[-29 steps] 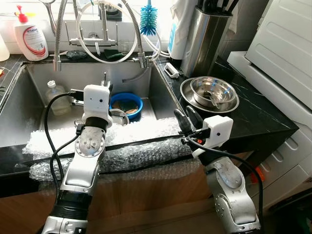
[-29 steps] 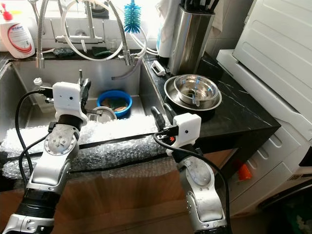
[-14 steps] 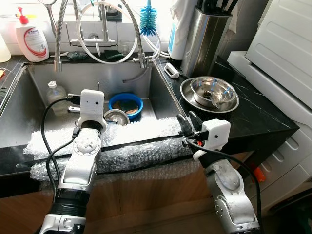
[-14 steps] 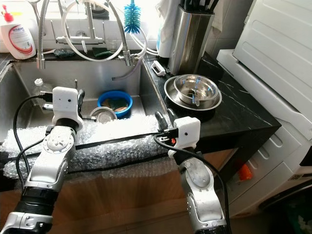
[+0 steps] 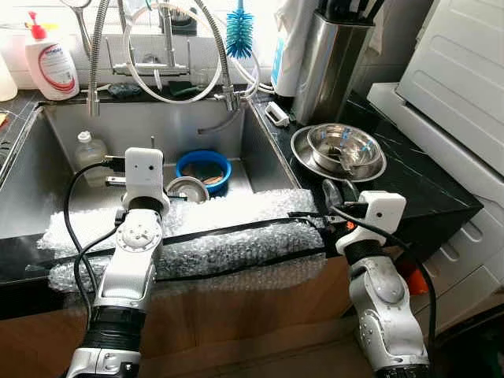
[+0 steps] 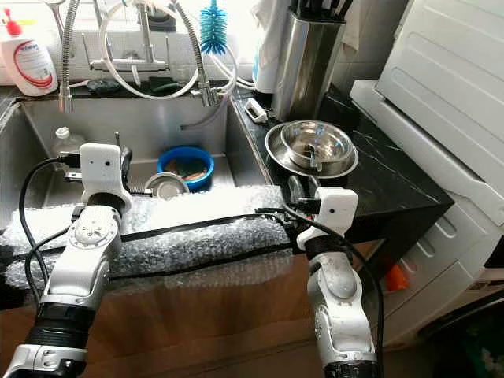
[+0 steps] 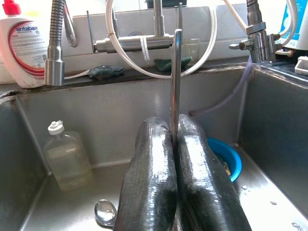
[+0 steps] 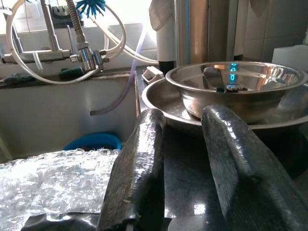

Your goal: Kitchen organization

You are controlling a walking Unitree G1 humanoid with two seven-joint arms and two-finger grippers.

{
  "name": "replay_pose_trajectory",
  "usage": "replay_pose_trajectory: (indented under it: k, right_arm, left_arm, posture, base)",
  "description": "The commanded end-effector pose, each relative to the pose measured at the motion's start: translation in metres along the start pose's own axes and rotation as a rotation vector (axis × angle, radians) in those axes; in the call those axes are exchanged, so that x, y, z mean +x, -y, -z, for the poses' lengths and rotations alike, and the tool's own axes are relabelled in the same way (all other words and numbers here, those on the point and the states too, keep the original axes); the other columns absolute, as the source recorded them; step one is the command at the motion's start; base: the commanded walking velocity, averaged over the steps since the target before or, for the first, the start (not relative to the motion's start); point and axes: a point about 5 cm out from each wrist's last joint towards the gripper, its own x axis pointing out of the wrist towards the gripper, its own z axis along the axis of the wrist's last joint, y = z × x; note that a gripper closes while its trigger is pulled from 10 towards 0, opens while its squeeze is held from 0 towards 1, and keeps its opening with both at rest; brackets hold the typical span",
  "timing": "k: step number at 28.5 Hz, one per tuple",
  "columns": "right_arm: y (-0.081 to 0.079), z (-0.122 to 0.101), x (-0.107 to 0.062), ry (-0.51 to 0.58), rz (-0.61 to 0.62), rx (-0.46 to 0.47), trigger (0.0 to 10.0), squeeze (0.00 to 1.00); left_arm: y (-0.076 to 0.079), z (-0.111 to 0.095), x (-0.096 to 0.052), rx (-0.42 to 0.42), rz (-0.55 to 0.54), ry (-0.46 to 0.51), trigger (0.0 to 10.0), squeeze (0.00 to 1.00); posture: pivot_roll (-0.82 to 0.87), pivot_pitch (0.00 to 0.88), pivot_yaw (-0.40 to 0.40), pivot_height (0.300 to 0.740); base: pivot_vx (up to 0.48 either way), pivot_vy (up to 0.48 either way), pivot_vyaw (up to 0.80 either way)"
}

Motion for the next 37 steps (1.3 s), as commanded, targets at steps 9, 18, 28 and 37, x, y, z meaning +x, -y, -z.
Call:
replay_pose_trajectory:
  k: [9,18,28,37]
  right_arm:
    - [0.007,-0.001,0.002,-0.011,0.051,0.001,10.0,0.0]
    - [0.01,-0.002,0.003,-0.011,0.08,-0.007,10.0,0.0]
    - [0.014,-0.004,0.007,-0.021,0.118,-0.015,10.0,0.0]
    - [0.025,-0.011,0.012,0.0,0.203,-0.05,10.0,0.0]
  left_arm:
    - [0.003,0.001,-0.002,-0.012,0.014,-0.014,10.0,1.0]
    - [0.007,-0.008,-0.002,-0.04,0.018,0.044,10.0,0.0]
    - [0.002,-0.018,-0.002,-0.026,0.012,0.105,10.0,0.0]
    - [0.004,-0.018,-0.003,-0.026,0.016,0.108,10.0,0.0]
  posture:
    - [0.0,0.0,-0.088,0.74]
    - [0.0,0.002,-0.089,0.74]
    - [0.0,0.002,-0.088,0.74]
    - [0.0,0.001,-0.091,0.74]
  base:
    - [0.0,0.0,0.0]
    - [0.0,0.0,0.0]
    - [0.0,0.0,0.0]
    - [0.0,0.0,0.0]
